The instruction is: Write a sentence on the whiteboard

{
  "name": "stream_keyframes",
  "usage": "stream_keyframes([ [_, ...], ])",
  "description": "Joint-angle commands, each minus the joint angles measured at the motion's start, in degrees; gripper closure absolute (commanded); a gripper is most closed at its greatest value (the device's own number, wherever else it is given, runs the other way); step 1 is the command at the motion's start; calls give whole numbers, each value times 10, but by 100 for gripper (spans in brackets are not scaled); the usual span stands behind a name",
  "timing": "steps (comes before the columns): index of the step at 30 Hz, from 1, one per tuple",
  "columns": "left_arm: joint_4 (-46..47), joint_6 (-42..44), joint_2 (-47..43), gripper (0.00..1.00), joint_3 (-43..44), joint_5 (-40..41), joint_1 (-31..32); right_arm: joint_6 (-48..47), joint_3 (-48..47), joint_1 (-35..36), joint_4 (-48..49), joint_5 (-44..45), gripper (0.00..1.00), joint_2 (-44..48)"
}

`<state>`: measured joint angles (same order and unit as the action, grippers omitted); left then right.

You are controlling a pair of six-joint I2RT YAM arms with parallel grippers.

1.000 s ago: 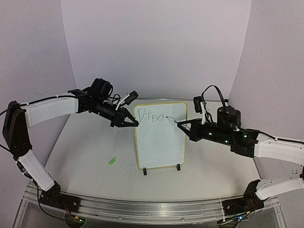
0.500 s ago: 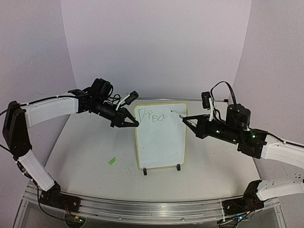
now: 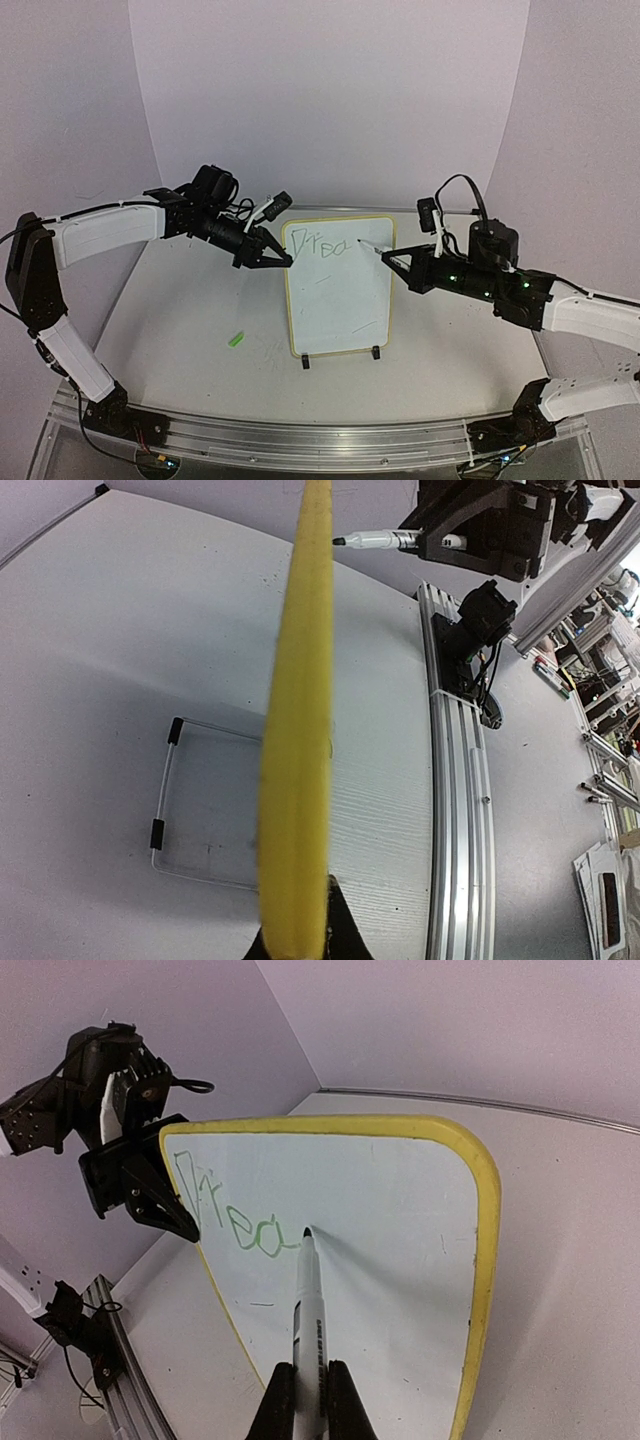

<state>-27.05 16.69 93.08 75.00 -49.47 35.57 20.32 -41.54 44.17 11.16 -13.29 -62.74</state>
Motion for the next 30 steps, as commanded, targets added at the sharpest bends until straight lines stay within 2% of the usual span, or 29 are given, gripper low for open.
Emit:
stream_keyframes([
  [1,-52,22,33,100,-8,49,25,-13,-23,-4,22,-11,100,-15],
  [9,-54,23,36,100,-7,50,27,-15,-27,-4,23,4,100,-24],
  [21,-54,23,37,100,-7,51,28,17,29,-4,23,16,100,-16],
  [30,-54,24,39,100,-6,51,28,13,17,-4,34,29,100,-5],
])
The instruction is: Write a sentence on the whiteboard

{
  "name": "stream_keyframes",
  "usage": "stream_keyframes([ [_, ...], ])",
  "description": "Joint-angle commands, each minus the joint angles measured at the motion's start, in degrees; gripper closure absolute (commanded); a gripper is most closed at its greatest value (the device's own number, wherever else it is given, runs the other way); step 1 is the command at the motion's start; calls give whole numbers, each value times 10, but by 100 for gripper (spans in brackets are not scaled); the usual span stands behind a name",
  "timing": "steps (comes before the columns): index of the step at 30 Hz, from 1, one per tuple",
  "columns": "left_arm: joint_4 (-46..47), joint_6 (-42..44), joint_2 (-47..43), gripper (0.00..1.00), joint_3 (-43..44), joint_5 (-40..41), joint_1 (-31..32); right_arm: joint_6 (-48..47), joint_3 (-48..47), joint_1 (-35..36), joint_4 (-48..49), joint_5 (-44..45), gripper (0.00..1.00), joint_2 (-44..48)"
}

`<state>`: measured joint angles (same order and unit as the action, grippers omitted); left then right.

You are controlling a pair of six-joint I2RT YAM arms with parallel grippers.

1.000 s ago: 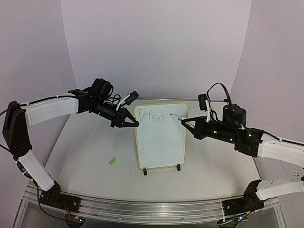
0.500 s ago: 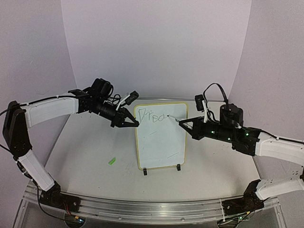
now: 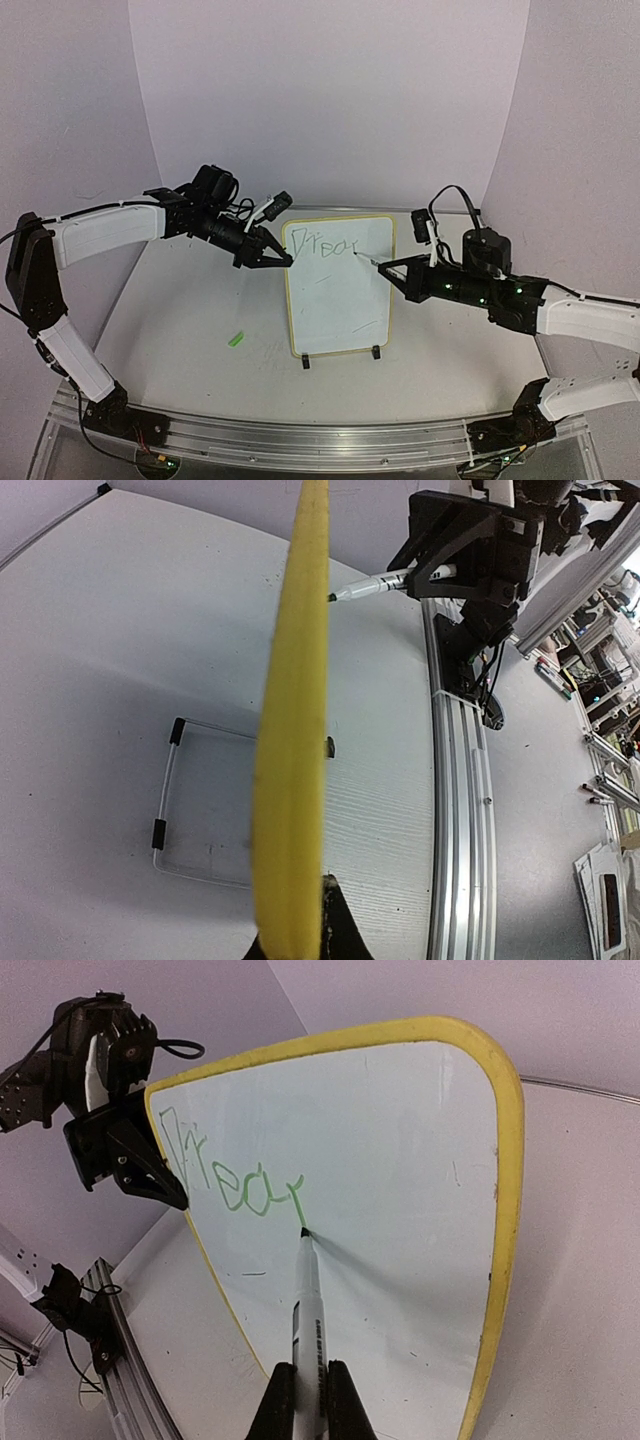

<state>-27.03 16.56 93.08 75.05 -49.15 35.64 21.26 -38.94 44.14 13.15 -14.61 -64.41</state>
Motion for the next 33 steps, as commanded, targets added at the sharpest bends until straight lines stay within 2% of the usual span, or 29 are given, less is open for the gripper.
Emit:
stream_keyframes([
  [1,-54,25,39,100,-7,48,27,3,-12,-4,18,43,100,14],
  [13,-55,26,38,100,-7,48,28,-12,-37,-4,35,63,100,9],
  [33,-55,25,40,100,-6,47,29,24,24,-3,21,55,100,20],
])
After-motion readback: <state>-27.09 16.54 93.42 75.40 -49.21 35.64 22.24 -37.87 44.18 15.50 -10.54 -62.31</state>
